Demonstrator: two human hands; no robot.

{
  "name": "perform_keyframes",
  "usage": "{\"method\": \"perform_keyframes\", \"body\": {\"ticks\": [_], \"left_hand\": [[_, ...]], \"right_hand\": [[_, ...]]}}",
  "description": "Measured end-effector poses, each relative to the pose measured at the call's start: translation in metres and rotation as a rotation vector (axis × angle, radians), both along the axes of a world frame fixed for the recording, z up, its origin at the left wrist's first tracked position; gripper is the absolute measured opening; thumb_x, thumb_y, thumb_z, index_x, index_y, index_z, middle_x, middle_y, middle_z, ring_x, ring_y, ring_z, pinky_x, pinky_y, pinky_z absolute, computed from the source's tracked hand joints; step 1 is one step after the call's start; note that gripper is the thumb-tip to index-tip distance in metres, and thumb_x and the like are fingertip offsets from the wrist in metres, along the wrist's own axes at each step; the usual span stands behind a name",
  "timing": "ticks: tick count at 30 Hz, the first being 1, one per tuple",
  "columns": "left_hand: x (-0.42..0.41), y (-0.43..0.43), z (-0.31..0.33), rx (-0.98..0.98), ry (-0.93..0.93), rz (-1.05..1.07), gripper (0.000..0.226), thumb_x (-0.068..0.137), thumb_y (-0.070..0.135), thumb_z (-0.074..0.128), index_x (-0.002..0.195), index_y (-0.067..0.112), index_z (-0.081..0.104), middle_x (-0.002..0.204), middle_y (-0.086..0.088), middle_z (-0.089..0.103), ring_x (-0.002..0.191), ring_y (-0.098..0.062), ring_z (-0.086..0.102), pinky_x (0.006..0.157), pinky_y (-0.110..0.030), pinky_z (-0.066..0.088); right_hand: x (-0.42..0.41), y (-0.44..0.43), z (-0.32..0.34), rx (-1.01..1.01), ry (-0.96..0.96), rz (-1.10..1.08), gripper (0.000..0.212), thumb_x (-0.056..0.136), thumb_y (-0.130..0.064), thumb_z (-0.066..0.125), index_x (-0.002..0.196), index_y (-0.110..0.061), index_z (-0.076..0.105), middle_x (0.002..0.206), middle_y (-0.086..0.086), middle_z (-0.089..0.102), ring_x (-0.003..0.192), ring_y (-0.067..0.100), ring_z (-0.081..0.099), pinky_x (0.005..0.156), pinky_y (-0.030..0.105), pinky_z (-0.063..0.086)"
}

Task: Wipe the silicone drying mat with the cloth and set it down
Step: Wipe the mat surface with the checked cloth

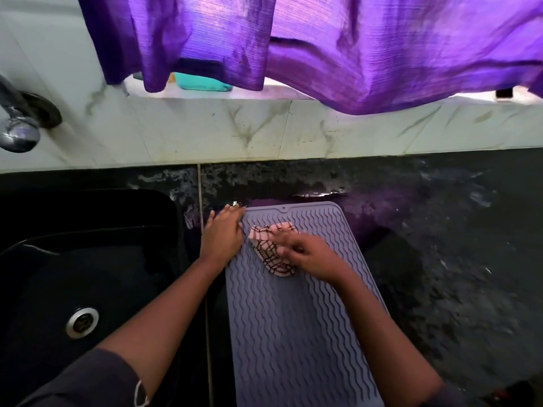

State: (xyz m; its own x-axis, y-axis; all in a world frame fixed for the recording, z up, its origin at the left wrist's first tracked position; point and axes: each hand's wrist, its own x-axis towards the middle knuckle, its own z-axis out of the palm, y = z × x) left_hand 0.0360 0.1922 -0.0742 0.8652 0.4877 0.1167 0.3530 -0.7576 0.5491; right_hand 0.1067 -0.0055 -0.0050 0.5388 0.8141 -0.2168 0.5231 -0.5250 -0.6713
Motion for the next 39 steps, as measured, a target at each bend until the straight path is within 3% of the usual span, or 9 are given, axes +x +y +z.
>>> {"method": "perform_keyframes", "body": {"ticks": [4,10,14,20,23,28,31,34,39], "left_hand": [[0.0,-0.006,-0.007,0.047,0.017,0.01,0.044,0.096,0.015,0.038,0.14,0.019,0.044,0.15,-0.001,0.039,0.143,-0.018,0.025,0.117,-0.04,0.013],[0.002,-0.004,-0.01,0.095,0.032,0.007,0.045,0.096,0.017,0.038,0.14,0.02,0.044,0.149,0.0,0.04,0.142,-0.017,0.028,0.118,-0.04,0.015],[0.003,-0.004,-0.012,0.106,0.035,0.011,0.045,0.096,0.017,0.038,0.14,0.02,0.044,0.149,0.0,0.04,0.142,-0.017,0.028,0.118,-0.041,0.016],[0.003,-0.004,-0.01,0.103,0.033,0.006,0.045,0.096,0.018,0.038,0.141,0.021,0.043,0.15,0.0,0.04,0.142,-0.017,0.027,0.118,-0.042,0.014],[0.002,-0.003,-0.009,0.059,0.002,-0.005,0.043,0.098,0.02,0.038,0.14,0.021,0.044,0.15,0.0,0.039,0.143,-0.016,0.025,0.118,-0.043,0.009],[-0.002,0.001,0.008,-0.276,-0.331,-0.022,0.042,0.092,0.041,0.037,0.127,0.029,0.057,0.141,0.002,0.05,0.138,-0.013,0.036,0.118,-0.041,0.006],[0.002,0.005,0.033,-0.565,-0.484,-0.056,0.023,0.091,0.043,0.047,0.106,0.049,0.064,0.117,0.015,0.066,0.116,-0.007,0.058,0.111,-0.057,0.028],[0.006,0.004,0.072,-0.721,-0.454,-0.211,0.025,0.085,0.043,0.057,0.109,0.044,0.065,0.119,0.009,0.066,0.114,-0.012,0.059,0.103,-0.052,0.043],[0.014,0.011,0.138,-0.455,-0.005,-0.712,0.059,0.078,0.054,0.062,0.133,0.038,0.049,0.156,0.014,0.023,0.144,-0.002,0.016,0.117,-0.036,0.018]], "right_hand": [[0.008,0.014,0.001,0.09,-0.217,-0.519,0.026,0.093,-0.03,0.051,0.114,-0.019,0.062,0.107,-0.002,0.067,0.093,0.012,0.061,0.081,0.031,0.051],[0.024,0.042,-0.018,-0.247,-0.14,-0.601,0.043,0.078,-0.059,0.059,0.08,-0.016,0.06,0.078,0.0,0.065,0.077,0.019,0.062,0.077,0.04,0.052],[0.038,0.045,-0.022,-0.367,-0.084,-0.671,0.051,0.071,-0.064,0.064,0.078,-0.014,0.056,0.084,0.006,0.063,0.086,0.026,0.062,0.086,0.044,0.048],[0.039,0.044,-0.012,-0.075,0.125,-0.553,0.018,0.079,-0.035,0.071,0.082,-0.019,0.063,0.077,-0.005,0.062,0.075,0.011,0.057,0.066,0.029,0.045],[0.027,0.034,-0.001,0.224,0.181,-0.455,0.013,0.079,-0.028,0.071,0.086,-0.019,0.065,0.087,-0.001,0.068,0.084,0.014,0.062,0.075,0.033,0.05],[0.014,0.014,0.028,0.509,0.296,-0.338,0.006,0.082,-0.016,0.068,0.085,-0.017,0.064,0.089,0.005,0.069,0.083,0.014,0.064,0.071,0.03,0.053],[0.016,0.011,0.047,0.514,0.149,-0.243,0.007,0.083,-0.017,0.068,0.086,-0.015,0.062,0.09,0.008,0.065,0.084,0.016,0.059,0.074,0.031,0.051],[0.019,0.008,0.066,0.444,0.133,-0.101,0.012,0.087,-0.016,0.062,0.09,-0.007,0.056,0.091,0.013,0.062,0.086,0.026,0.058,0.076,0.04,0.051],[0.023,0.007,0.112,0.221,0.203,0.166,0.014,0.092,-0.027,0.053,0.105,-0.024,0.052,0.105,0.001,0.063,0.094,0.007,0.062,0.077,0.028,0.055]]}}
